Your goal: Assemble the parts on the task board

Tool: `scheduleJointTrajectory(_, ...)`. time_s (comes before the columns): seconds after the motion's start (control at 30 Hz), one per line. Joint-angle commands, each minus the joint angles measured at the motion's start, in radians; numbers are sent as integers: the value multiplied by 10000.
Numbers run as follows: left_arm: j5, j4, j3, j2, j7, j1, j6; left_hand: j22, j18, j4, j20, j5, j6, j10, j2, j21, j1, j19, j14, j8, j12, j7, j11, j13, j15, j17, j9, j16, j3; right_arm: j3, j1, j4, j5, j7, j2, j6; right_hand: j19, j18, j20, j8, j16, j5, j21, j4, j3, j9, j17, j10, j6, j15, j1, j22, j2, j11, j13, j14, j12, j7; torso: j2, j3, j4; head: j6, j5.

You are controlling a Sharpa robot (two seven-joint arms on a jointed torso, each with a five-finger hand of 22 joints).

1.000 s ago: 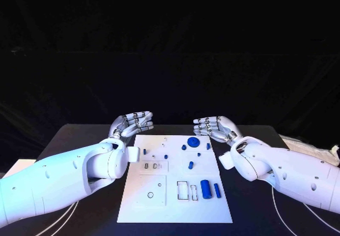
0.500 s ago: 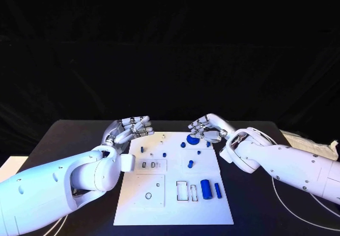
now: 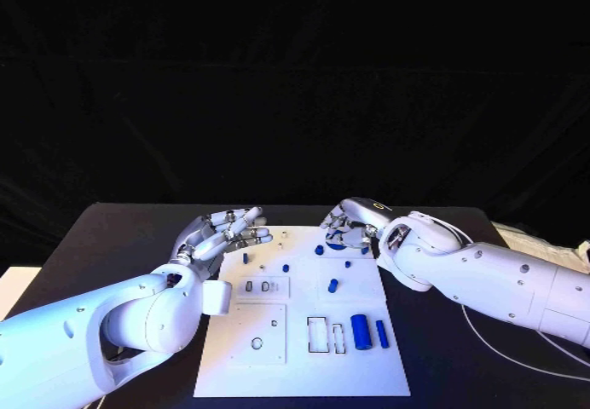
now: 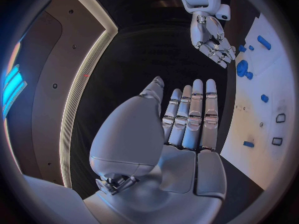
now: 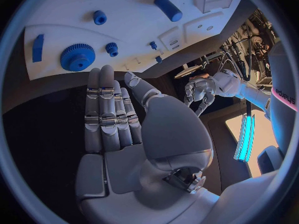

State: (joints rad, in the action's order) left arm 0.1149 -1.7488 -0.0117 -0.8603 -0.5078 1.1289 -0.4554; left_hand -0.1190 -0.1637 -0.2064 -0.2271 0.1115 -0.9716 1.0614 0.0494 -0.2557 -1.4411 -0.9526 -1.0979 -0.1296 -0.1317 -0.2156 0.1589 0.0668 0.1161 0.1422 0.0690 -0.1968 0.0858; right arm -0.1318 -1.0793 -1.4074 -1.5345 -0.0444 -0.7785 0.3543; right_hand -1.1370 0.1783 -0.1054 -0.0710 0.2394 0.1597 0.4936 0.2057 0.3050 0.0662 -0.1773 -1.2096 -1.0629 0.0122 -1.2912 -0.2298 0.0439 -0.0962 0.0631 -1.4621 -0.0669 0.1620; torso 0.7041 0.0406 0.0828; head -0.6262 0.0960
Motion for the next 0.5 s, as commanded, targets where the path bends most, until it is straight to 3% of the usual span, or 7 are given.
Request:
scheduleJointTrajectory(0.03, 139, -200, 28, -37, 92, 46, 412, 16, -200, 38, 3, -19, -64, 59, -95, -9, 44, -101, -61, 4, 60, -4, 20, 4, 1, 17, -12, 66, -20, -9, -51, -48, -1397, -754, 56, -799, -6, -4, 101, 72, 465, -60, 553, -177, 10, -2, -406, 84, 10, -53, -37, -350, 180, 63, -5, -468, 56, -83, 227, -12, 102, 54, 59)
scheduleJointTrajectory(0.33, 184, -453, 60, -114, 176, 114, 456, 32, -196, 49, -1, -18, -58, 57, -91, 11, 66, -98, -55, 32, 99, -26, 36, 0, 11, 29, -18, 106, -38, -22, -129, -126, -2009, -1062, 157, -1422, 261, 32, 113, 69, 2240, -109, 1937, -715, 130, 1, -1736, 702, 162, -29, -204, -1240, 399, 49, -11, -457, 48, -138, 394, -20, 166, 32, 151)
scheduleJointTrajectory(0.5, 189, -497, 65, -127, 208, 132, 442, 41, -194, 57, -5, -17, -54, 56, -89, 21, 72, -95, -51, 46, 119, -40, 45, -2, 17, 35, -21, 126, -45, -27, -160, -5, -2165, -1162, 262, -1727, 270, 52, 126, 69, 4135, -108, 3011, -1073, 339, 3, -2947, 689, 131, -40, -279, -1899, 546, 86, -16, -474, 55, -172, 477, -23, 193, -7, 181)
